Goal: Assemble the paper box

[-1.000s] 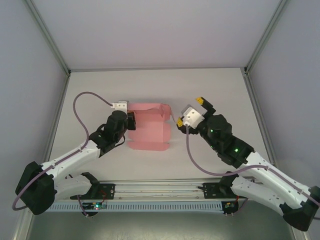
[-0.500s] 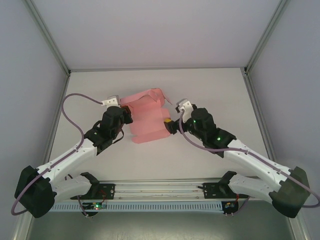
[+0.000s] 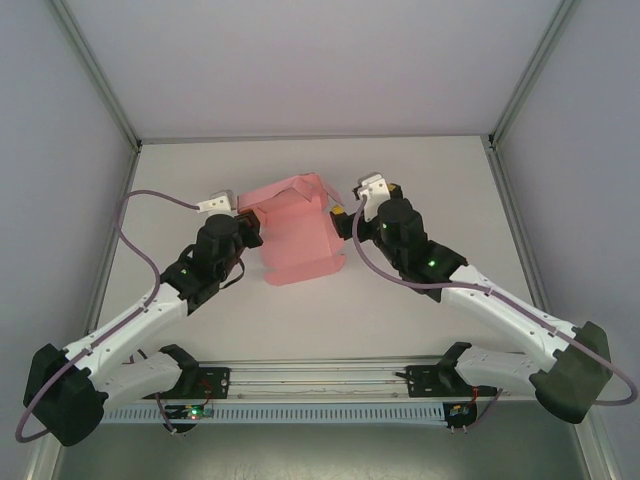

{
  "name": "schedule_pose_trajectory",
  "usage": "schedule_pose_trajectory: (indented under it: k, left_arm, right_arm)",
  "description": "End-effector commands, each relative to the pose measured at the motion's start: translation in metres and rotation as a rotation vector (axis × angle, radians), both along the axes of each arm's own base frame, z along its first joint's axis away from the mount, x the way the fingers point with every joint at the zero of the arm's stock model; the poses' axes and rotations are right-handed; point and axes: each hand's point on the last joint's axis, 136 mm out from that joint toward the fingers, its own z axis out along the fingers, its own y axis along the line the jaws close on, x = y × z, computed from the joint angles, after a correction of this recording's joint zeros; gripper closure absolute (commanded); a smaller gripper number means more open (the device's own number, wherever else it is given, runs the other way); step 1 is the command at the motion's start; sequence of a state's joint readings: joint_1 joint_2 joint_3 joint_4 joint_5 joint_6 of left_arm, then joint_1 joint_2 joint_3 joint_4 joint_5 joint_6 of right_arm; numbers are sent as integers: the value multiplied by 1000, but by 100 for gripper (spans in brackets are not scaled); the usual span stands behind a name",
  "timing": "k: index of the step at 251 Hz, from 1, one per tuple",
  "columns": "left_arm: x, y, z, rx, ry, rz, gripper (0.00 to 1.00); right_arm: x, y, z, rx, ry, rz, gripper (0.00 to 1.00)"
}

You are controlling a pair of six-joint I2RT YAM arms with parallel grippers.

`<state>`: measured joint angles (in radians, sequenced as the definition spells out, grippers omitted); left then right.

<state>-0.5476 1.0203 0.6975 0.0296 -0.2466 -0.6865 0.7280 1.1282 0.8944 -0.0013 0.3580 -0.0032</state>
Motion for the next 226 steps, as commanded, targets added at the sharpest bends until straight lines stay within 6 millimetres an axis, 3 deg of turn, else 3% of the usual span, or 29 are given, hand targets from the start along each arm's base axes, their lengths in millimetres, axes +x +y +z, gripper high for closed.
schedule_pose_trajectory:
  k: [1,43,76,132,166,203,226]
  left_arm:
    - [-2,-4,3,-33,-10,-27,100]
    - [-3,-12,4,-43,-12,-70,100]
    - [-2,-15,5,-51,-15,-82,100]
    - [1,-33,4,-39,-21,-175,100]
    - [3,-19,-2,3,0,-105,100]
    - [3,-6,-9,103,-13,-69,100]
    - [4,-2,-15,170,-14,-70,100]
  right_arm:
    - [10,-9,0,-19,-34,-63,2]
    - [16,-2,9,28,-74,-63,2]
    - [13,15,11,66,-86,15,2]
    - [7,47,-12,-48,-16,170,2]
    - [7,32,-23,-170,25,106,2]
    - [-14,10,-8,-161,-5,109,2]
    - [-34,8,7,-114,-15,192,2]
